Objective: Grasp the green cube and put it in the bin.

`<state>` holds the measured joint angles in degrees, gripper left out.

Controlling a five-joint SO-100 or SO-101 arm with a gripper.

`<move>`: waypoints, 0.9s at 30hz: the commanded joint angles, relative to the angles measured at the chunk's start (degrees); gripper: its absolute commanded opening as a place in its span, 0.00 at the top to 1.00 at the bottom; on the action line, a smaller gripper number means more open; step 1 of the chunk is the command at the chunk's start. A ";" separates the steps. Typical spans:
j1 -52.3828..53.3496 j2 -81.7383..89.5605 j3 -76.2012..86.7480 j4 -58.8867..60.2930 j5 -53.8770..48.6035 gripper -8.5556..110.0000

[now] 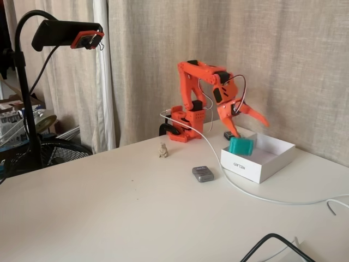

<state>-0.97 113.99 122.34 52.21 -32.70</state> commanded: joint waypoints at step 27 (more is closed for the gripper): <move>-0.79 12.74 -0.35 13.71 -6.59 0.58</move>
<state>-2.11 120.15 121.11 63.19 -39.38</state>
